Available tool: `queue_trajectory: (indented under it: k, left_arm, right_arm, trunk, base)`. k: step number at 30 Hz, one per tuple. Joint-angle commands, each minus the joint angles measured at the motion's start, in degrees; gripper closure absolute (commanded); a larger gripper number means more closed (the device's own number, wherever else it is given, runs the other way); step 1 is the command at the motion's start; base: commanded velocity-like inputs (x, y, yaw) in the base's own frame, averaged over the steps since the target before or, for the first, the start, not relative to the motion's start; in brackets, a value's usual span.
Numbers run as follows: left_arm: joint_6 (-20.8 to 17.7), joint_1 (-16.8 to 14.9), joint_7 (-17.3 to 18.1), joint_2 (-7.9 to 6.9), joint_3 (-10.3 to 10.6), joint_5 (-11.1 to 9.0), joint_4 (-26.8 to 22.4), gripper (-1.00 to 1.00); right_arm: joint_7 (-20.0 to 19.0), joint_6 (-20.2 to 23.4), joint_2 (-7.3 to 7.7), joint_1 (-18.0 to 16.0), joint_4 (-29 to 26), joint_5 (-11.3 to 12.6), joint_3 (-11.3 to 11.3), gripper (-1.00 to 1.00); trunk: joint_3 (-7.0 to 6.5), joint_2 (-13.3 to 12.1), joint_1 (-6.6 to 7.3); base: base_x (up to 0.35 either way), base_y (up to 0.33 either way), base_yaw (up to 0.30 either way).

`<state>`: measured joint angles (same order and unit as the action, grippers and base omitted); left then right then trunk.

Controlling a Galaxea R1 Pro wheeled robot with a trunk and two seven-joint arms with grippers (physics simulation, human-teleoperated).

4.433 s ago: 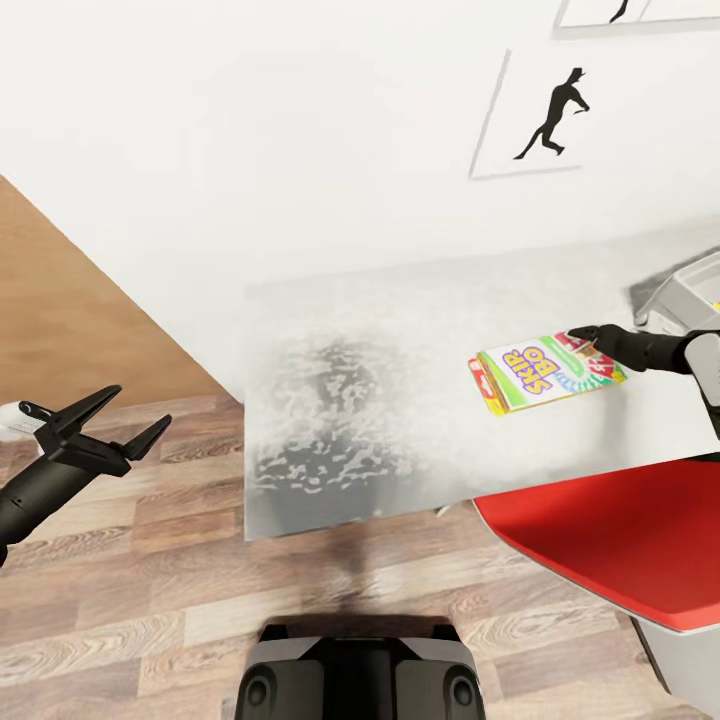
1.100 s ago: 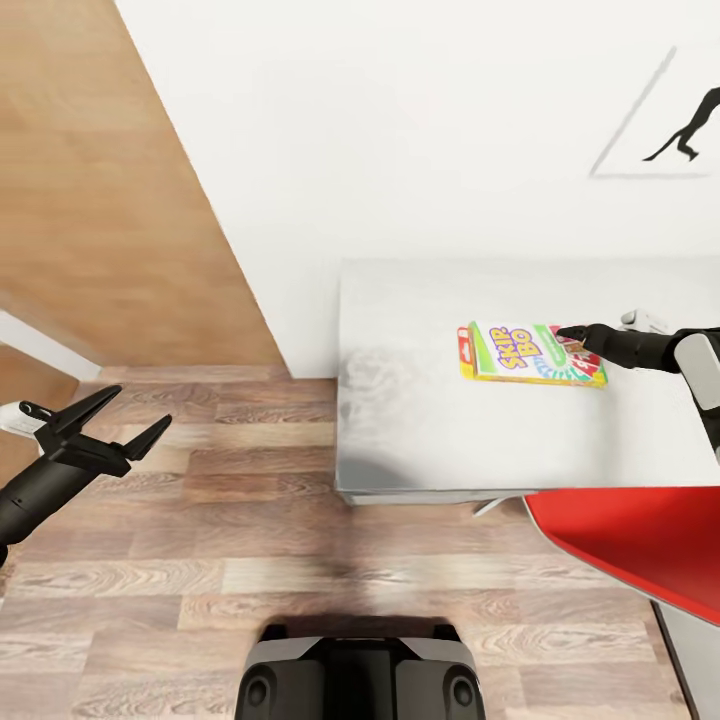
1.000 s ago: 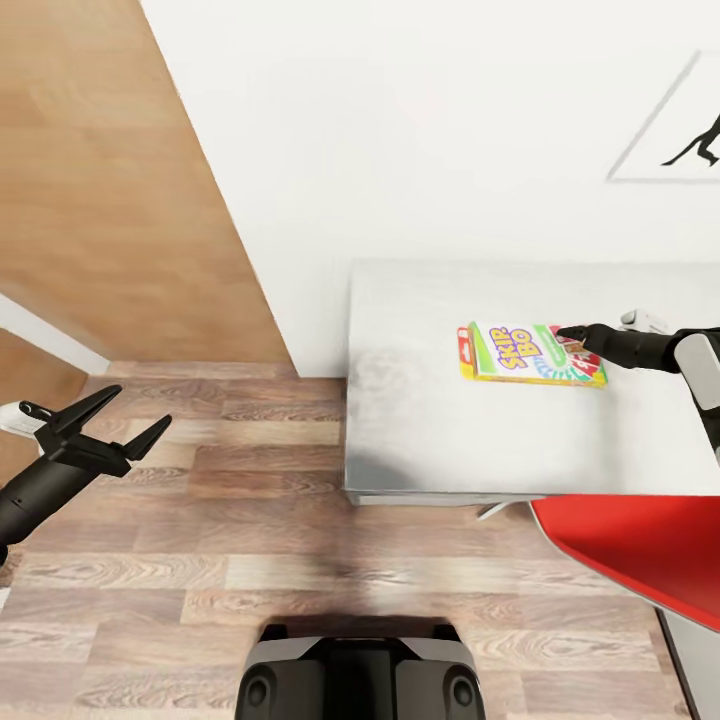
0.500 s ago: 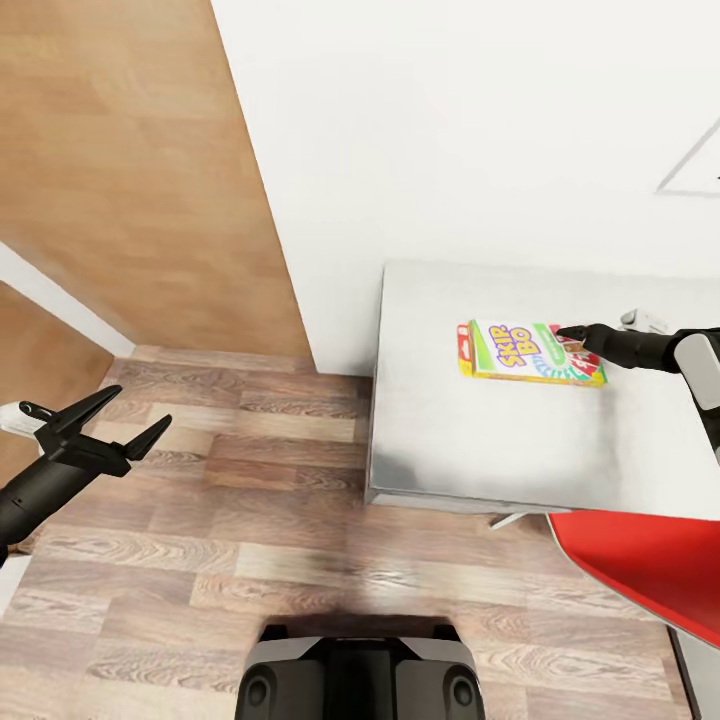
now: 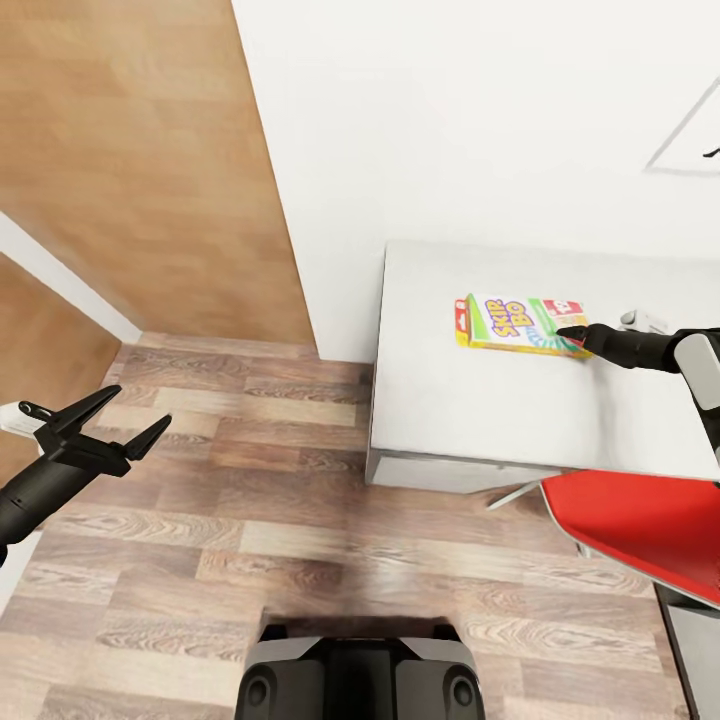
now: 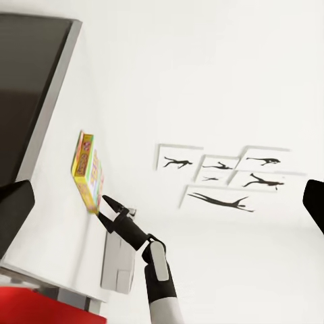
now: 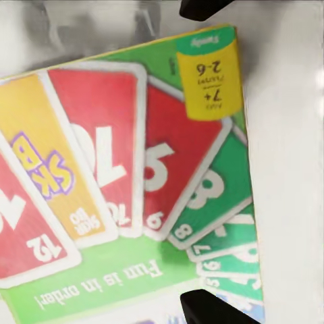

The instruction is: Put all the toys in the child's room - the three board games (two on the bed and one on the table), the two jigsaw puzzles on the table, and the tennis ball on the table - inside the toy box on the table in the child's room.

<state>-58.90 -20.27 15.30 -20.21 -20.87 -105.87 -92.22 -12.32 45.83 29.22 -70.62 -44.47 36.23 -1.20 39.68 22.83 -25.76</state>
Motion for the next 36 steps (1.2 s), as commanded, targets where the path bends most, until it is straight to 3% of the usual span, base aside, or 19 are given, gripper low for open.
queue_trajectory:
  k: [1,12,27,36]
  left_arm:
    - [-0.2,0.0,0.5,-0.01,0.0,0.5,0.0,-1.0]
    - [-0.2,0.0,0.4,-0.01,0.0,0.5,0.0,-1.0]
    - [-0.2,0.0,0.4,0.01,0.0,0.5,0.0,-1.0]
    - [-0.2,0.0,0.4,0.0,0.0,0.5,0.0,-1.0]
  right_arm:
    - [-0.2,0.1,0.05,0.0,0.0,-0.2,-0.1,-1.0]
    - [-0.2,0.0,0.05,0.0,0.0,-0.2,-0.2,-1.0]
    - [-0.2,0.1,0.09,-0.1,0.0,-0.3,-0.3,-1.0]
    - [-0.3,0.0,0.13,-0.1,0.0,-0.2,-0.2,-1.0]
  trunk:
    - [0.07,0.1,-0.02]
    - [0.07,0.1,-0.02]
    - [0.07,0.1,-0.02]
    - [0.07,0.1,-0.02]
  base:
    - [-0.096,0.0,0.003]
    - [-0.042,0.0,0.028]
    - [-0.005,0.0,0.217]
    - [0.0,0.0,0.077]
